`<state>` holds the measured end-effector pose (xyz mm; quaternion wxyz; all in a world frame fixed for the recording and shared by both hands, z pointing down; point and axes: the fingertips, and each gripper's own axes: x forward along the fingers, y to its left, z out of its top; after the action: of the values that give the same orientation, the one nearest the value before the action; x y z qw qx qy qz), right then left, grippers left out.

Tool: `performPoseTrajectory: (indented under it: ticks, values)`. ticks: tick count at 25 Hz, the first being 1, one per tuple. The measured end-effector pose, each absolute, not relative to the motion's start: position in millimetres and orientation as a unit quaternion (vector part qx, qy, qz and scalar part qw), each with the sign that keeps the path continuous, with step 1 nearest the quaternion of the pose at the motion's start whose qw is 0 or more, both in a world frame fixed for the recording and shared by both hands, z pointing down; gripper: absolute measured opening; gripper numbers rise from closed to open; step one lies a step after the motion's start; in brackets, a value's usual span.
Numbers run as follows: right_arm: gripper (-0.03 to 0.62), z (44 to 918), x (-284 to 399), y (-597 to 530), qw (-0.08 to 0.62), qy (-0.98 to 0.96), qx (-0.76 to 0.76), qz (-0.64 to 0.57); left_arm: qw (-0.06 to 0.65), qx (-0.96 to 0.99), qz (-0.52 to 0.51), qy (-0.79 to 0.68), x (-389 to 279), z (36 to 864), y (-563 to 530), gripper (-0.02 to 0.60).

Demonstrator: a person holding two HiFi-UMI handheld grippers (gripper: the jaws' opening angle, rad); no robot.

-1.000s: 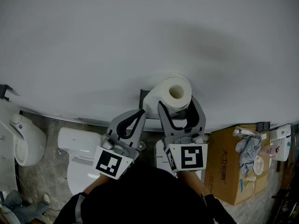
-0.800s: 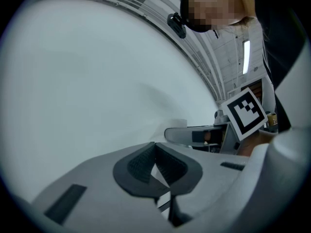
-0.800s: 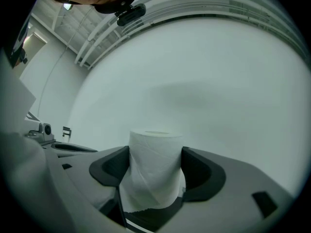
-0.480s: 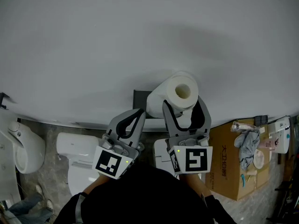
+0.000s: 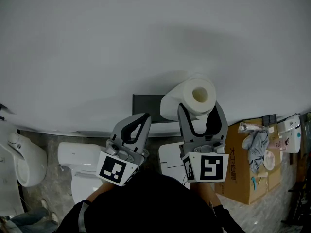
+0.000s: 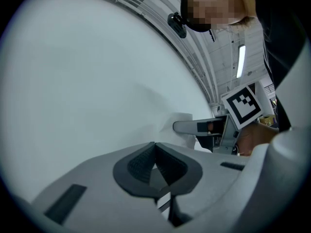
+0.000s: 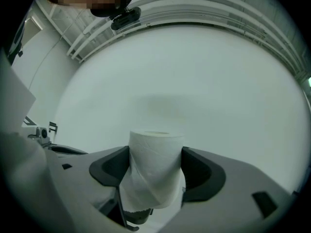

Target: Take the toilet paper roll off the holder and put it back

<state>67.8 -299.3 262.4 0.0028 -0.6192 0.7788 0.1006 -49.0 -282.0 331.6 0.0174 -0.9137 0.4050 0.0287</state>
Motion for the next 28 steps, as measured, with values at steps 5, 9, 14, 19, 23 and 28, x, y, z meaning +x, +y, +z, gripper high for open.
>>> performPoseTrajectory:
  ticks: [5,9,14,19,23,28]
  values:
    - [0.347,258,79,-297,0.002,0.773,-0.626,0.099,0.020,-0.915,0.028,0.403,-46,331,-282,0.006]
    - [0.347,257,88,-298,-0.007,0.767,-0.634,0.098,0.018,-0.915,0.028,0.403,-45,330,-285,0.006]
    - [0.347,261,93,-299,-0.013,0.762,-0.640,0.093,0.016,-0.914,0.028,0.404,-47,333,-286,0.006]
    - [0.347,263,96,-299,-0.016,0.760,-0.644,0.088,0.016,-0.914,0.028,0.404,-47,333,-287,0.006]
    - [0.347,265,97,-299,-0.020,0.759,-0.646,0.082,0.018,-0.915,0.029,0.403,-48,332,-287,0.006]
    - [0.347,267,97,-299,-0.020,0.759,-0.646,0.079,0.016,-0.914,0.028,0.403,-48,332,-287,0.006]
